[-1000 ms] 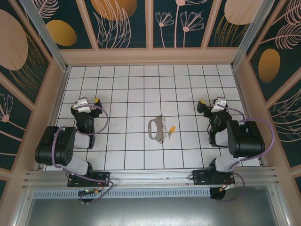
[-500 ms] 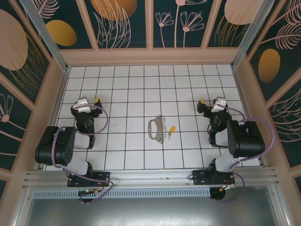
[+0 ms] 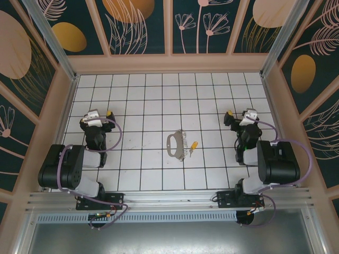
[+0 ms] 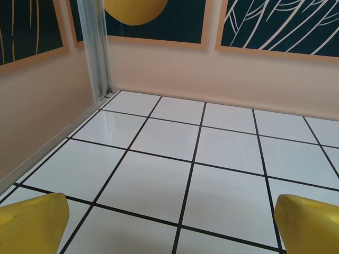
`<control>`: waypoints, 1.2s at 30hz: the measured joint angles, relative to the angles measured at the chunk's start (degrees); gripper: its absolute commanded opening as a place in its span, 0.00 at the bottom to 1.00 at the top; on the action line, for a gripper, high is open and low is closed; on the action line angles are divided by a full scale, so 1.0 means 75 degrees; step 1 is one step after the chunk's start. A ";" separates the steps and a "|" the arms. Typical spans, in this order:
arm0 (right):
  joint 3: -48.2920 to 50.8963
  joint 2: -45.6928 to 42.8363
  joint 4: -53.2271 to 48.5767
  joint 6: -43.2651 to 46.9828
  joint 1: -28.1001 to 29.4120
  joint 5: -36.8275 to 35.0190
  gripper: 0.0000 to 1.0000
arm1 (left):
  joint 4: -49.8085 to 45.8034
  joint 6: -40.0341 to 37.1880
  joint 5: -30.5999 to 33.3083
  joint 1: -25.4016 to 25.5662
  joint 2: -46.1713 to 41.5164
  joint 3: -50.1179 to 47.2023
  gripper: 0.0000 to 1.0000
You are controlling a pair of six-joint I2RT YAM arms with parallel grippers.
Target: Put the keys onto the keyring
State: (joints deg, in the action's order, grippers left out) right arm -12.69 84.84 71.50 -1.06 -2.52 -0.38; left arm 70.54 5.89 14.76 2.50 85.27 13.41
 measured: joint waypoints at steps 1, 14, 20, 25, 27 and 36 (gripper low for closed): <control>0.0000 -0.0160 -0.0082 -0.0006 0.0000 -0.0050 0.99 | -0.0192 -0.0012 0.0003 0.0000 -0.0143 0.0032 0.99; -0.1480 -0.3582 -0.4782 -0.0542 0.0959 -0.0944 0.99 | -0.6199 0.1687 -0.2538 -0.0032 -0.3083 0.3118 0.99; -0.2366 -0.3649 -0.7184 -0.1346 0.1297 0.0003 0.99 | -0.8355 0.2168 -0.4182 0.1131 -0.2649 0.4581 0.99; -0.2375 -0.3666 -0.8530 -0.1792 0.1877 0.0877 0.99 | -0.9570 0.1705 -0.4191 0.2911 -0.1751 0.5179 0.99; -0.2372 -0.3742 -0.8856 -0.1920 0.2005 0.1262 0.99 | -0.9990 0.1399 -0.3990 0.3381 -0.1209 0.5485 0.98; -0.1390 -0.4978 -0.9142 -0.2308 0.2331 0.2614 0.99 | -1.1165 0.0268 -0.2911 0.4639 0.0979 0.6423 0.76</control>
State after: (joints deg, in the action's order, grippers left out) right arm -23.11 47.51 2.94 -18.37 14.96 19.22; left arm -13.19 7.90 -7.07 37.30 92.62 61.58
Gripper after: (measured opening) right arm 0.990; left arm 0.806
